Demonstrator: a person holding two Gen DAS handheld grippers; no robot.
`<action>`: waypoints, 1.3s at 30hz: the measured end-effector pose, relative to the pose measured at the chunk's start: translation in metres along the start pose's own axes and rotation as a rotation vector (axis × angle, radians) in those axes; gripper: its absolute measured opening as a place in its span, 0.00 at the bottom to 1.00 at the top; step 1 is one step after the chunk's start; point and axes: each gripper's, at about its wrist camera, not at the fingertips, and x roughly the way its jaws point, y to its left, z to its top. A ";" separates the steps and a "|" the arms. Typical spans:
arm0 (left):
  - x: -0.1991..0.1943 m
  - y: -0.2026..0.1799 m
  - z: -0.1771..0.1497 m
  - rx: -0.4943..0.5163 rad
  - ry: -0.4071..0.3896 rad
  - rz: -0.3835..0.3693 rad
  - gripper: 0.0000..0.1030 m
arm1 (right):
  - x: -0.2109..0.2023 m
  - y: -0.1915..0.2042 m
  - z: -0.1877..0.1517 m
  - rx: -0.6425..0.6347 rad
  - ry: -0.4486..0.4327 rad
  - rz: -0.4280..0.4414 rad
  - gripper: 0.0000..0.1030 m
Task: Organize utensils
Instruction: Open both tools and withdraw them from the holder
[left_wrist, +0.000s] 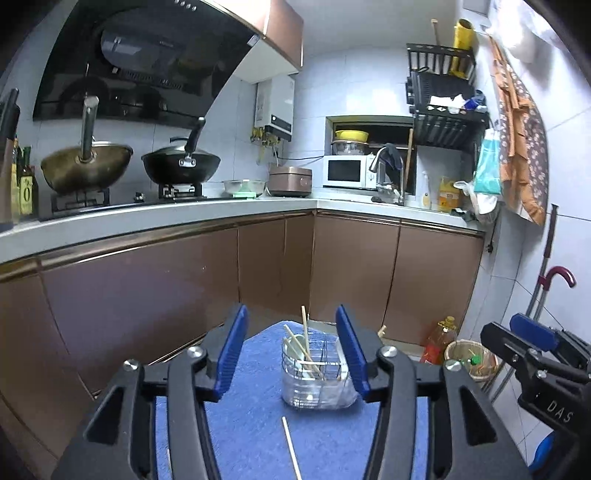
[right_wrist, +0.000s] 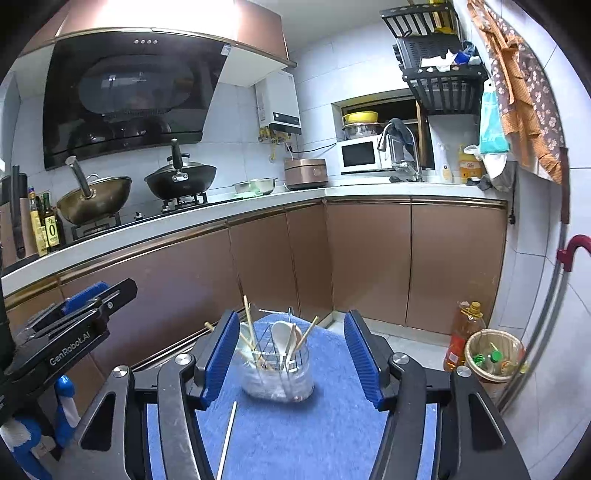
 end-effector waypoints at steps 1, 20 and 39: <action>-0.008 0.000 -0.001 0.003 -0.005 -0.004 0.49 | -0.005 0.002 -0.001 -0.002 0.000 -0.003 0.57; -0.073 0.018 -0.014 0.044 -0.008 0.026 0.57 | -0.070 0.026 -0.023 -0.033 -0.003 -0.015 0.60; -0.107 0.027 -0.033 0.080 0.019 0.057 0.57 | -0.106 0.030 -0.037 -0.026 -0.014 0.004 0.62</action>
